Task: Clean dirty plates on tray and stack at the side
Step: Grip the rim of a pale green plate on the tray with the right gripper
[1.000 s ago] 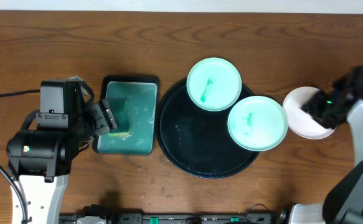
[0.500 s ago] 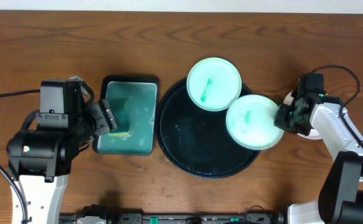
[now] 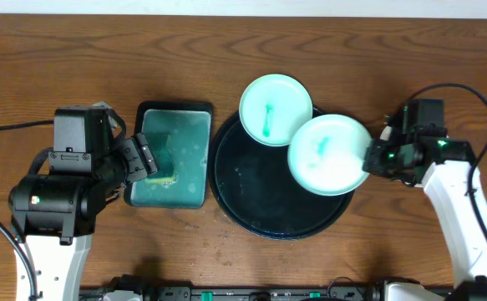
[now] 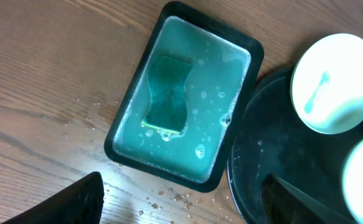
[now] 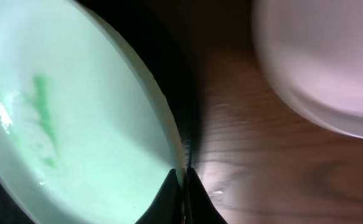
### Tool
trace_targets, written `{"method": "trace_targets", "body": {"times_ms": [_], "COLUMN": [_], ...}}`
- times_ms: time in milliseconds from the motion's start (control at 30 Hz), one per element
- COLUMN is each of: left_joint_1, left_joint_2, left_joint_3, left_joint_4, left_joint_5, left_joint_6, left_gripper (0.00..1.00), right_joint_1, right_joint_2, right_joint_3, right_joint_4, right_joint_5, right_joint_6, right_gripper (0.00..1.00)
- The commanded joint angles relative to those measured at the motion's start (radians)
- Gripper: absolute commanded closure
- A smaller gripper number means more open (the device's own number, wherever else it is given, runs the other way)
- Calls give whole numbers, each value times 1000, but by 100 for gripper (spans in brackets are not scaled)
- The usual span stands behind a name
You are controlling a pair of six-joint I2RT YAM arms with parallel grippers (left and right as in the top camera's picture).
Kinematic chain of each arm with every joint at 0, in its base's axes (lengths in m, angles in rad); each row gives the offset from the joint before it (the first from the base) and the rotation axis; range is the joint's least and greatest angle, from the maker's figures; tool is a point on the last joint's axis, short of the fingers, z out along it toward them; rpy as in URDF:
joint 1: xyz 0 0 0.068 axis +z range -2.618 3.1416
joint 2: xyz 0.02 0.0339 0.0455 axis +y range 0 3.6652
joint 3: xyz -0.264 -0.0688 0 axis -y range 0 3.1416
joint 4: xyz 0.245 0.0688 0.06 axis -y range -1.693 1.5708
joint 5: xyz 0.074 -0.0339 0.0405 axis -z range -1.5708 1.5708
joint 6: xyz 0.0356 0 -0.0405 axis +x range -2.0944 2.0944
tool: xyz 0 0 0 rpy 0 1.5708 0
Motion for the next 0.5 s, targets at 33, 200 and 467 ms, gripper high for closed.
{"method": "trace_targets", "body": {"times_ms": [33,200,467], "left_joint_1": [4,4,3], "left_joint_2": [1,1,3], "left_joint_3": [15,15,14], "left_joint_4": [-3,25,44], "left_joint_5": [-12,-11,18], "left_joint_6": [9,9,10], "left_gripper": [19,19,19], "right_joint_1": [155,292,335], "right_joint_2": [17,93,198], "right_joint_3": [-40,-165,-208], "right_joint_4": [31,189,285], "right_joint_5": [-65,35,40], "right_joint_6": [-11,126,140], "right_gripper": [99,99,82]}}
